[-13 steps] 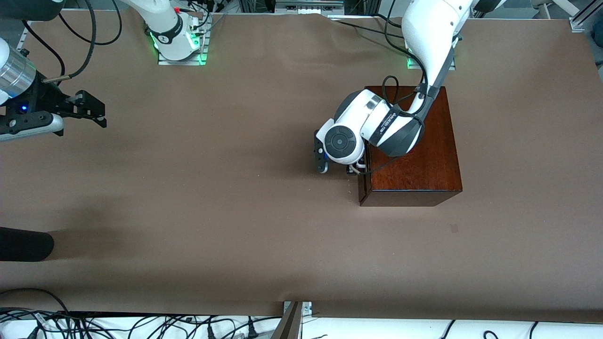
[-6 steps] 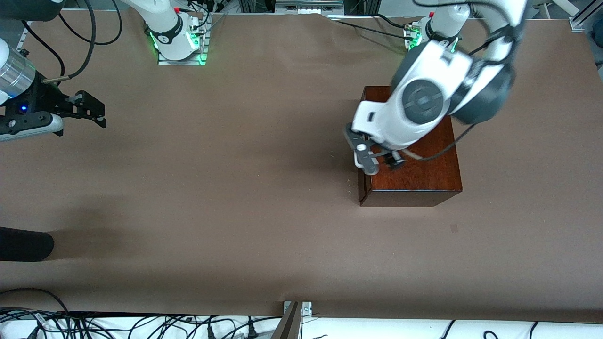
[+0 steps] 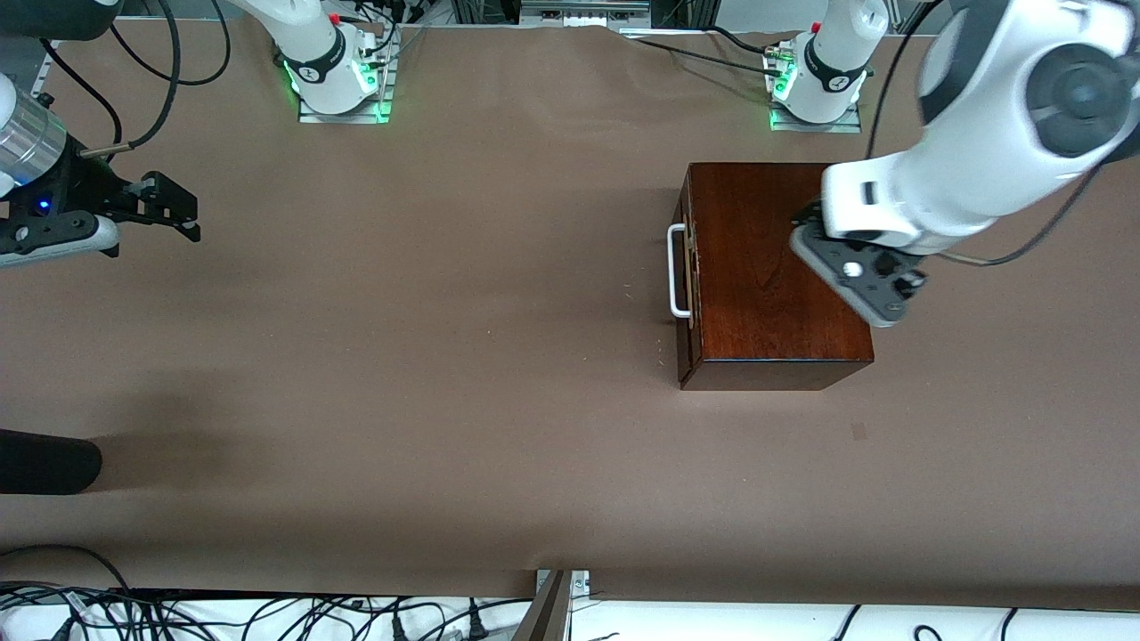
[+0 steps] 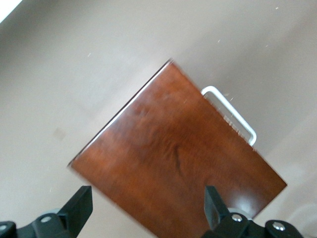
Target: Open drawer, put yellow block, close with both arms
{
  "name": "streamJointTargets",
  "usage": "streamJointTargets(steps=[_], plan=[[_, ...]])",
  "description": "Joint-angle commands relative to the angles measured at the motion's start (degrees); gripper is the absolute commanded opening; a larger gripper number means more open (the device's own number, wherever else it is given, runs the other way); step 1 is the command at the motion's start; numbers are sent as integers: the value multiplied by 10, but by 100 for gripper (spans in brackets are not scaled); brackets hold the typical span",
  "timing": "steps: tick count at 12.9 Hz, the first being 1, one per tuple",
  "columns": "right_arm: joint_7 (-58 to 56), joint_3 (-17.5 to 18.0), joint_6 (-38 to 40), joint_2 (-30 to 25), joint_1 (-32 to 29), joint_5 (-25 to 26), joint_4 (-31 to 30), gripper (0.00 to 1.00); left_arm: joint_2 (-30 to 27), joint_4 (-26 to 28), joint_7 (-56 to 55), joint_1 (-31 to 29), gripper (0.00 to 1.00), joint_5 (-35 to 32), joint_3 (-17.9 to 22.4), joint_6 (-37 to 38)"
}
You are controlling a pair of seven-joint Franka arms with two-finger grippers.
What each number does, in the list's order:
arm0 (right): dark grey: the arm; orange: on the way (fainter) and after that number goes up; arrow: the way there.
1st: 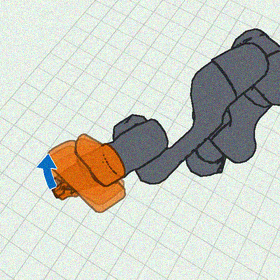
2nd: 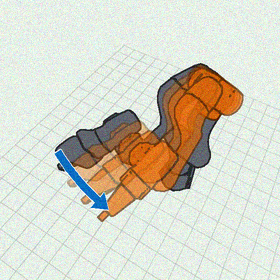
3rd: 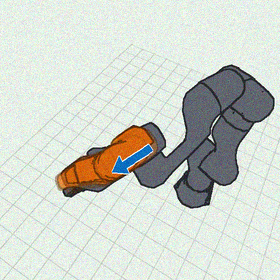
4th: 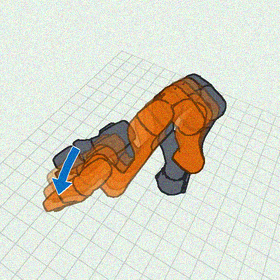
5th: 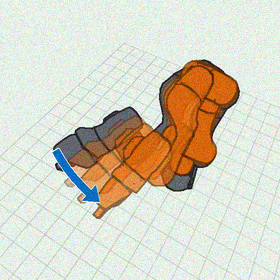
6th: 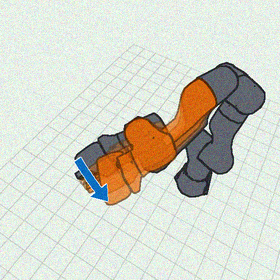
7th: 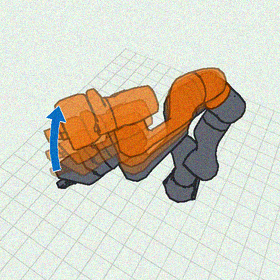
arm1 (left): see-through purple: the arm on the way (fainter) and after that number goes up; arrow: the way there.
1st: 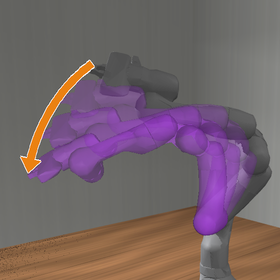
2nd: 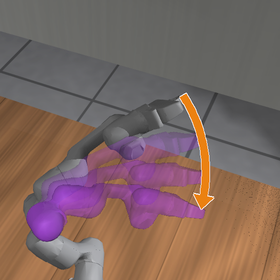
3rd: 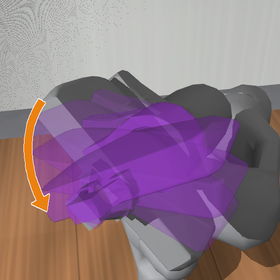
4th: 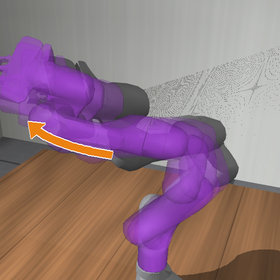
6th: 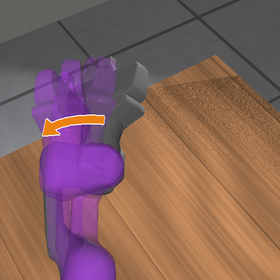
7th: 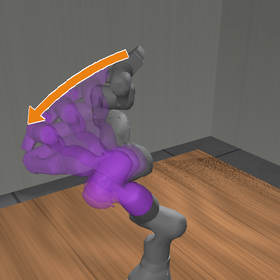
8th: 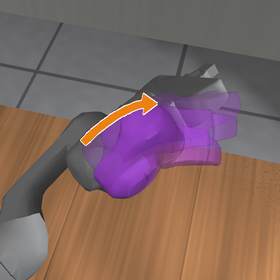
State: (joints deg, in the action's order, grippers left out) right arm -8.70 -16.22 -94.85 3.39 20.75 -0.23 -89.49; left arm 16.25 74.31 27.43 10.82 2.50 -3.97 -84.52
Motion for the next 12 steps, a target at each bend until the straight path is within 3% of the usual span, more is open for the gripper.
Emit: streamJointTargets(steps=[1, 5, 7, 12], plan=[[10, 1, 10, 0, -2, 3, 8, 100, -33, -4, -20, -31, 100, -5, 9, 29], [10, 1, 11, 0, -1, 3, 8, 100, -143, 154, -246, -52, 100, -4, 14, -49], [10, 1, 11, 0, -1, 3, 8, 100, -155, 180, -316, -67, 100, -6, 8, -61], [10, 1, 12, 0, -2, 3, 8, 100, -205, 254, -319, -103, 100, -7, 8, -126]])
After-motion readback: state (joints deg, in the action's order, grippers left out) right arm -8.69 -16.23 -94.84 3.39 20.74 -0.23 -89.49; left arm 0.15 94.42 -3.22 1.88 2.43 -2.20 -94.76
